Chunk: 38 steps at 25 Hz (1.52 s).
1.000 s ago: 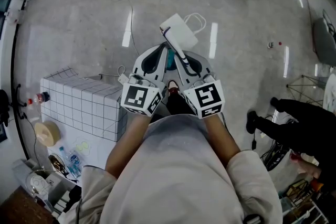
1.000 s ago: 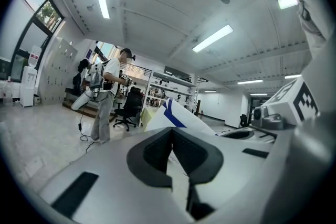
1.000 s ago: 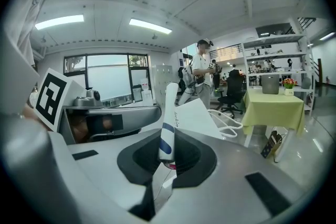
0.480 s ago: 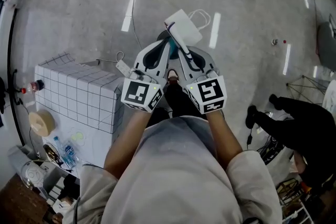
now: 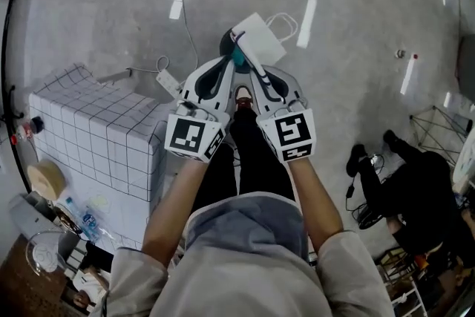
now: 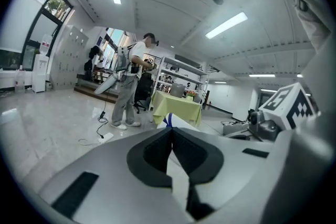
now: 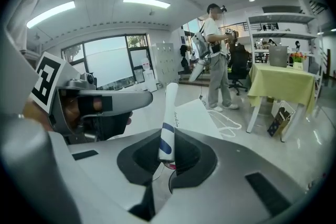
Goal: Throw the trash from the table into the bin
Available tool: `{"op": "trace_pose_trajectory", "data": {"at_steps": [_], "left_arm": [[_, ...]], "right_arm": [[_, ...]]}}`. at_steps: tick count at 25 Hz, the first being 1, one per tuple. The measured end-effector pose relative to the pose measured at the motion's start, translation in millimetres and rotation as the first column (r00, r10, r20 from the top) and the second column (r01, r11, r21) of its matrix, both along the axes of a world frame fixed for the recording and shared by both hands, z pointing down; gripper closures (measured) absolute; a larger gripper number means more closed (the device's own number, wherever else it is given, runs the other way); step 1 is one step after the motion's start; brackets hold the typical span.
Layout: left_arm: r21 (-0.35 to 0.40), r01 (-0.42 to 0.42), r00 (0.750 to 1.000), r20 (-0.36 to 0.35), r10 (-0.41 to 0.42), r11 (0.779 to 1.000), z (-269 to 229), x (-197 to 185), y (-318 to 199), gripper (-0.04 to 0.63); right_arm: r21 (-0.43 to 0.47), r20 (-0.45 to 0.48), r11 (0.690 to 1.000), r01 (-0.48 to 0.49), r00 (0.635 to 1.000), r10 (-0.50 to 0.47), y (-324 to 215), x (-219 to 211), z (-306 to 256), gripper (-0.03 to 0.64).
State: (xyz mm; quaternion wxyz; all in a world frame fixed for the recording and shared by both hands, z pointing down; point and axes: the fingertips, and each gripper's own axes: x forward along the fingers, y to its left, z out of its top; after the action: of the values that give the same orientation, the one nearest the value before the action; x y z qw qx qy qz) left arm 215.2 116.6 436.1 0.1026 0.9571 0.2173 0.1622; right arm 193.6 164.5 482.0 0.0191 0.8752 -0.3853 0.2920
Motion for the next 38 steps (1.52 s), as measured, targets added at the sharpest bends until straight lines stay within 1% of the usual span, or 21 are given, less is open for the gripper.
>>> {"op": "trace_pose_trajectory", "data": {"at_steps": [4,7,16,19,22,25,30,38], "left_arm": [[-0.004,0.036,0.998,0.049,-0.036,0.999,54,5,-16,0.589],[-0.003,0.052,0.996,0.073,-0.052,0.999,94,6,-24,0.589],[0.033,0.009,0.996,0.089,-0.012,0.999,199,18,-16,0.589],[0.039,-0.011,0.994,0.107,0.006,0.999,234,19,-10,0.589],[0.036,-0.001,0.991,0.133,-0.004,0.999,265,17,-13,0.589],[0.035,0.014,0.987,0.161,-0.02,0.999,291,16,-19,0.589],[0.036,0.027,0.98,0.198,-0.034,0.999,327,15,-24,0.589],[0.041,0.014,0.975,0.221,-0.023,0.999,378,20,-26,0.589]], "right_arm": [[-0.021,0.074,1.0,-0.001,0.997,0.003,-4,-2,66,0.588],[-0.04,0.105,0.999,0.01,0.994,-0.006,-7,0,111,0.588],[-0.095,0.19,0.994,0.061,0.981,-0.042,-10,-1,236,0.588],[-0.105,0.222,0.992,0.075,0.974,-0.05,-10,-5,273,0.588],[-0.113,0.249,0.991,0.077,0.967,-0.047,-9,-7,306,0.588],[-0.131,0.279,0.987,0.091,0.959,-0.051,-11,-9,338,0.588],[-0.18,0.338,0.971,0.16,0.937,-0.092,-16,-7,393,0.588],[-0.222,0.403,0.947,0.234,0.906,-0.129,-30,-3,460,0.588]]}}
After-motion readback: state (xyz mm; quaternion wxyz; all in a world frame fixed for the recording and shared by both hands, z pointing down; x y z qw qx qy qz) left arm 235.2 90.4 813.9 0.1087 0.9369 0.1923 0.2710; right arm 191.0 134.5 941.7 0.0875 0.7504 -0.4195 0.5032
